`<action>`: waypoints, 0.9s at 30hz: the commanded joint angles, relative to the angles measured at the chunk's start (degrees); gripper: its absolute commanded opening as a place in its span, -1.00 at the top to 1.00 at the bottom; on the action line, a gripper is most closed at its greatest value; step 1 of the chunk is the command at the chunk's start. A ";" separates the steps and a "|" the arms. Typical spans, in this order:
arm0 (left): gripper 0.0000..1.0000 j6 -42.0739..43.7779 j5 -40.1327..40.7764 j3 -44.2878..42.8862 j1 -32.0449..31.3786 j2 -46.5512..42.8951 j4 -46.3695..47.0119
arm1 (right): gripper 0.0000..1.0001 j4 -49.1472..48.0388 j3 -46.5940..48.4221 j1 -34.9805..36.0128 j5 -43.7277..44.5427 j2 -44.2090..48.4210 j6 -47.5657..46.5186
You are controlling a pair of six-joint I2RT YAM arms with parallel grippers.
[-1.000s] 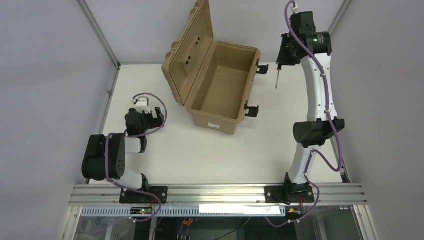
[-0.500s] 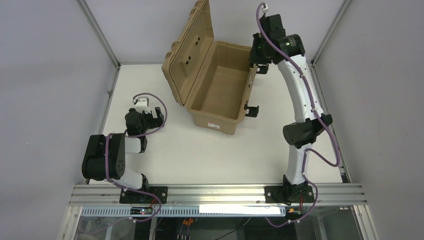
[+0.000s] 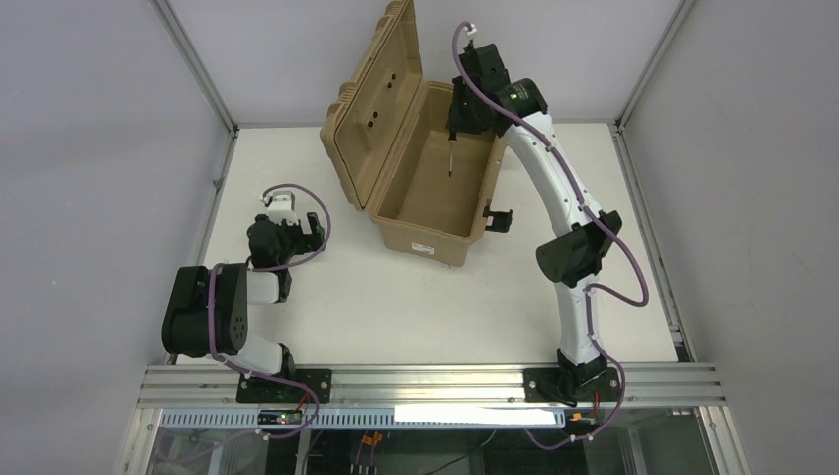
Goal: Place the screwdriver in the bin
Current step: Place the screwdriver in the bin.
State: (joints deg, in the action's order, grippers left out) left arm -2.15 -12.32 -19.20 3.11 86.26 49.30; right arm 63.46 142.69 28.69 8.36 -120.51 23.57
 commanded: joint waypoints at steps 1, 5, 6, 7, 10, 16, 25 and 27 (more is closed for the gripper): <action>-0.98 -0.40 -0.87 0.13 0.32 0.05 2.51 | 0.95 -5.72 0.40 1.22 1.80 -1.42 1.54; -0.98 -0.40 -0.87 0.13 0.32 0.05 2.47 | 0.94 -9.18 -3.16 1.70 3.58 -2.24 1.29; -0.98 -0.40 -0.87 0.13 0.35 0.05 2.47 | 0.94 -10.49 -4.78 1.76 4.04 -2.50 1.15; -0.98 -0.40 -0.87 0.14 0.32 0.05 2.47 | 0.94 -11.38 -5.80 1.80 4.64 -2.72 1.00; -0.98 -0.40 -0.87 0.13 0.34 0.05 2.47 | 0.94 -13.32 -8.65 1.97 5.67 -3.97 0.58; -0.98 -0.40 -0.87 0.20 0.33 0.01 2.47 | 0.91 -17.34 -14.04 2.51 8.51 -6.51 -1.04; -0.98 -0.40 -0.87 0.13 0.39 0.05 2.47 | 0.80 -22.55 -21.75 2.86 9.68 -9.86 -1.22; -0.98 -0.40 -0.86 0.13 0.43 -0.01 2.47 | 0.77 -22.88 -22.46 2.89 9.75 -10.75 -1.09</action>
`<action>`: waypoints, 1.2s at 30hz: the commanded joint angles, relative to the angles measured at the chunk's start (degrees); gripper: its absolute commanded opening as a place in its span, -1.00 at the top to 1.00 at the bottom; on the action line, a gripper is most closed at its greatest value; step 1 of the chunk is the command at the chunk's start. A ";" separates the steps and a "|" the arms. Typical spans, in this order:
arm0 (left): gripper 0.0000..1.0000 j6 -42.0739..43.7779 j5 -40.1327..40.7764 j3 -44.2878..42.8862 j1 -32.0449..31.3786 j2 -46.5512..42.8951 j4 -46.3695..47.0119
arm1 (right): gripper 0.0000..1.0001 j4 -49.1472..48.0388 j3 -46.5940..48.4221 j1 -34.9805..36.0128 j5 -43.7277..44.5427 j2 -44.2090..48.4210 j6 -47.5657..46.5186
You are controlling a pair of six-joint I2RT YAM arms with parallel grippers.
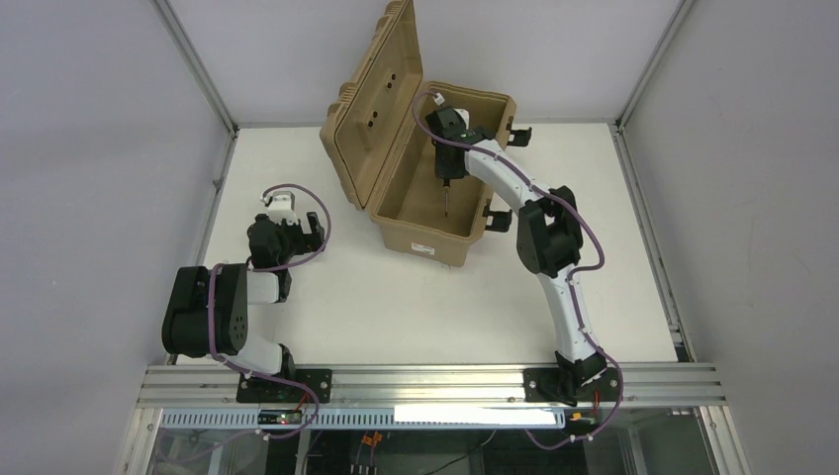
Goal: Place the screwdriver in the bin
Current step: Place the screwdriver in the bin.
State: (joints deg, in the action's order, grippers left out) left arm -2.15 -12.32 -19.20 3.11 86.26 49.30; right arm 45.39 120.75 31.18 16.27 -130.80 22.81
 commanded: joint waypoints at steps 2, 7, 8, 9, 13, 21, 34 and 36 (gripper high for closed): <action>-0.98 -0.40 -0.87 0.13 0.39 0.04 2.47 | 0.72 -4.87 -0.92 0.46 1.63 -1.28 -0.20; -0.98 -0.40 -0.87 0.13 0.39 0.02 2.47 | 0.13 -5.22 -1.52 0.61 -0.04 -2.51 -0.07; -0.98 -0.40 -0.87 0.13 0.36 0.04 2.47 | -0.03 -5.29 -1.55 0.63 -0.07 -2.60 -0.03; -0.98 -0.40 -0.87 0.13 0.38 0.02 2.47 | -0.11 -5.37 -1.64 0.64 -0.17 -2.61 -0.03; -0.98 -0.40 -0.89 0.13 0.35 0.04 2.47 | -0.33 -5.40 -1.75 0.71 -0.45 -2.40 -0.15; -0.98 -0.40 -0.87 0.13 0.35 0.03 2.47 | -0.99 -5.13 -1.74 0.90 0.37 -0.92 -0.55; -0.98 -0.39 -0.88 0.11 0.41 -0.02 2.47 | -0.99 -2.25 1.42 1.04 2.76 3.81 -0.74; -0.98 -0.39 -0.87 0.08 0.34 0.02 2.47 | -0.99 -1.62 2.19 1.01 2.87 4.66 -1.04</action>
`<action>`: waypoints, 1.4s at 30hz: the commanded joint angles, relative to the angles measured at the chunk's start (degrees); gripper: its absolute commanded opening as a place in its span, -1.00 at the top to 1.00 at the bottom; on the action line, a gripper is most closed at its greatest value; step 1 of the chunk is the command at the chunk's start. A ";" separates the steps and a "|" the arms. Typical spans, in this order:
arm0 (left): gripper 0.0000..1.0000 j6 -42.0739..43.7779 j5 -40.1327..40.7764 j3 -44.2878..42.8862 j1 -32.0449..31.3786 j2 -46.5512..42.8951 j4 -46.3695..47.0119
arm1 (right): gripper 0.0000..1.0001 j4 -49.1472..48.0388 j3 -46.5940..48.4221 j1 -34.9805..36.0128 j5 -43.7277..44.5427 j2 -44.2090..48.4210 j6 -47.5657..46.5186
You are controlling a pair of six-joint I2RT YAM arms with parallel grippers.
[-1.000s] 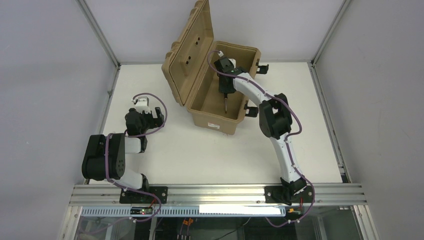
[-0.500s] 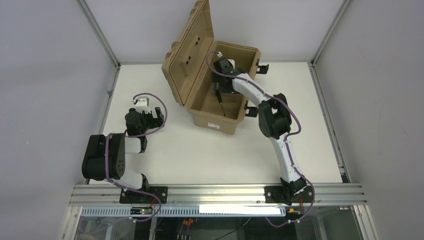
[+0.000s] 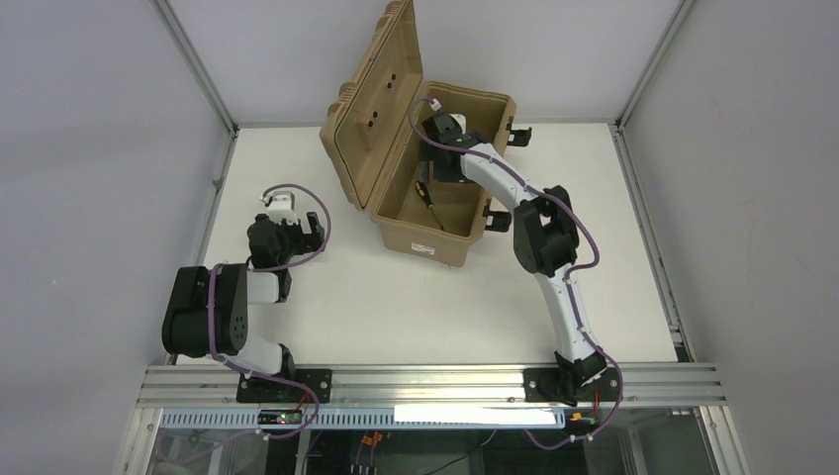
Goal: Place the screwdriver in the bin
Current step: Place the screwdriver in the bin, then reset both arms
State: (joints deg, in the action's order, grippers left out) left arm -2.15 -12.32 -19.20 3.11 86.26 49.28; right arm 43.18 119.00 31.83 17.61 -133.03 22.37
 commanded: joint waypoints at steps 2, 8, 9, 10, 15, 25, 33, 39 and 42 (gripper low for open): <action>-0.98 -0.40 -0.88 0.13 0.38 -0.08 2.49 | -0.99 1.28 4.84 0.42 1.78 7.80 -0.77; -0.98 -0.35 -0.86 0.13 0.36 -0.04 2.49 | -0.98 4.10 8.96 0.59 2.07 10.05 -1.54; -0.98 -0.39 -0.87 0.13 0.35 -0.04 2.49 | -0.99 4.76 10.04 0.68 2.27 10.39 -1.99; -0.98 -0.37 -0.82 0.13 0.35 -0.04 2.45 | -0.99 5.22 10.56 0.74 2.45 10.61 -2.35; -0.98 -0.40 -0.87 0.13 0.33 -0.04 2.45 | -0.99 7.29 14.14 1.15 3.33 12.58 -3.81; -0.98 -0.40 -0.88 0.11 0.37 0.01 2.50 | -0.99 10.89 21.22 3.34 7.00 16.20 -8.84; -0.98 -0.40 -0.87 0.13 0.31 0.01 2.49 | -0.99 12.16 21.70 3.44 6.61 20.71 -13.71; -0.98 -0.40 -0.87 0.11 0.31 -0.02 2.49 | -0.94 13.60 19.67 1.44 3.02 24.37 -16.17; -0.98 -0.40 -0.87 0.13 0.31 -0.02 2.49 | -0.94 14.76 18.88 -0.89 0.90 25.70 -16.08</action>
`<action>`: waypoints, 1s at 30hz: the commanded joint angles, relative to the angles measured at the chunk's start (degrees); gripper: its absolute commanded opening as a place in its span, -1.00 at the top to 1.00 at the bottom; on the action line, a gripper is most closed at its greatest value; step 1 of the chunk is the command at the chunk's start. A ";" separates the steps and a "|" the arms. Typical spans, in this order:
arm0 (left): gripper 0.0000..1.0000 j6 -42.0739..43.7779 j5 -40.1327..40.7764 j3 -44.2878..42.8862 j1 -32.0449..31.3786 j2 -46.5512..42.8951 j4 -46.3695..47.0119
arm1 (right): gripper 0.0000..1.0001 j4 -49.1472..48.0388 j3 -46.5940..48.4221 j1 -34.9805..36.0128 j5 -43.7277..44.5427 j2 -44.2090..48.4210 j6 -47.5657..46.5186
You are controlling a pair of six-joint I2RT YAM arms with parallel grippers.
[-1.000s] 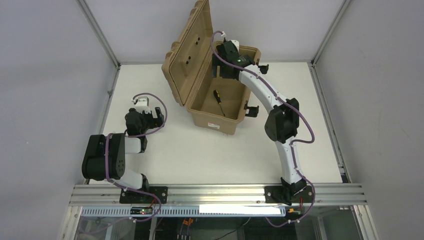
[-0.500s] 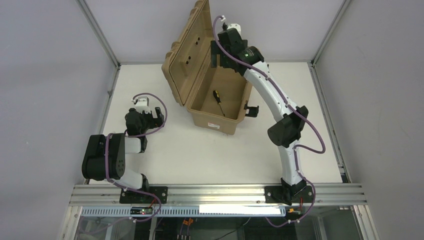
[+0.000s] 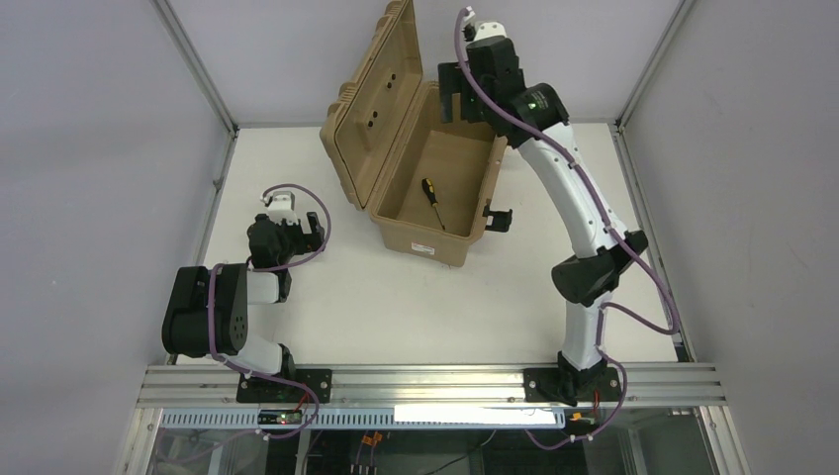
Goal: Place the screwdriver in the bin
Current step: Reset both arms
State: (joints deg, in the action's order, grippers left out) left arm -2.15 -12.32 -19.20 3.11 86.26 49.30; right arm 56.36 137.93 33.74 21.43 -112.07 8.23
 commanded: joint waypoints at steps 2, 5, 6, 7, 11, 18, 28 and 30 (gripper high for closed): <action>-0.98 -0.40 -0.87 0.13 0.42 0.02 2.47 | -0.94 1.88 -1.21 -4.89 -4.33 6.11 -2.39; -0.98 -0.40 -0.87 0.13 0.31 0.03 2.47 | -0.94 1.73 -3.76 -8.67 -7.91 8.32 -2.82; -0.98 -0.40 -0.87 0.13 0.31 -0.03 2.47 | -0.95 1.54 -4.71 -10.04 -9.17 9.08 -3.05; -0.98 -0.40 -0.91 0.13 0.31 -0.04 2.47 | -0.95 1.42 -5.63 -11.27 -10.23 9.78 -3.15; -0.98 -0.40 -0.87 0.17 0.31 0.04 2.47 | -0.96 1.82 -8.15 -16.79 -14.23 11.51 -3.63; -0.98 -0.40 -0.87 0.13 0.31 0.01 2.47 | -0.96 0.72 -12.46 -26.02 -20.83 13.60 -5.59; -0.98 -0.40 -0.84 0.13 0.31 0.05 2.53 | -0.98 0.99 -13.91 -37.67 -29.54 11.96 -7.32; -0.98 -0.40 -0.86 0.13 0.31 0.05 2.53 | -0.98 1.48 -13.98 -37.94 -29.54 11.47 -7.80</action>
State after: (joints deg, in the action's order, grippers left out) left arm -2.15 -12.32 -19.20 3.11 86.26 49.30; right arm 58.17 123.85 -3.88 -5.08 -101.69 2.37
